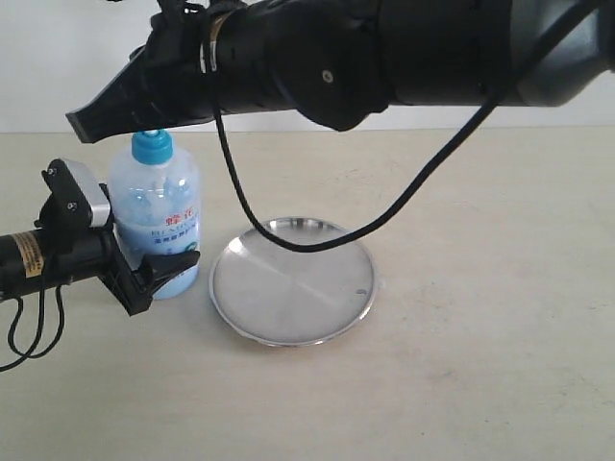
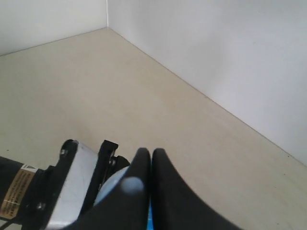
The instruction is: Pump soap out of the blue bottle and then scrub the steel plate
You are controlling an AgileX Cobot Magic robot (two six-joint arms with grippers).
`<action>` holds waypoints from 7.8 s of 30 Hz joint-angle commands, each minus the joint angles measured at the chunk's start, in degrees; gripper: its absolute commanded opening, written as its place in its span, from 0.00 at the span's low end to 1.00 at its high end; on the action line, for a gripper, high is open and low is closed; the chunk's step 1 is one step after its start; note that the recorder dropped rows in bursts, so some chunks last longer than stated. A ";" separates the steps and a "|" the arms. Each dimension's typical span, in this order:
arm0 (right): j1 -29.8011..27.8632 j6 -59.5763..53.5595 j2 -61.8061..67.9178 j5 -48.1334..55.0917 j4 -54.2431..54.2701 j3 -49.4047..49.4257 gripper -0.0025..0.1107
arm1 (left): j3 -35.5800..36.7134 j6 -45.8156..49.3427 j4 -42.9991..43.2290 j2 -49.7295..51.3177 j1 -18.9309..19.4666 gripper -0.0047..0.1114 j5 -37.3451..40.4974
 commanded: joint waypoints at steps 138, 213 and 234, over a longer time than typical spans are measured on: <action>-8.12 8.38 -63.23 -2.20 -3.17 58.41 0.02 | 19.00 20.43 -73.87 -105.34 2.67 0.07 92.87; -17.76 -11.66 23.67 59.43 -4.00 -26.30 0.02 | 39.21 8.11 -74.74 -112.09 2.67 0.07 72.13; -17.84 -37.43 24.22 63.37 17.92 -26.30 0.02 | 39.21 8.11 -74.31 -112.09 2.67 0.07 72.05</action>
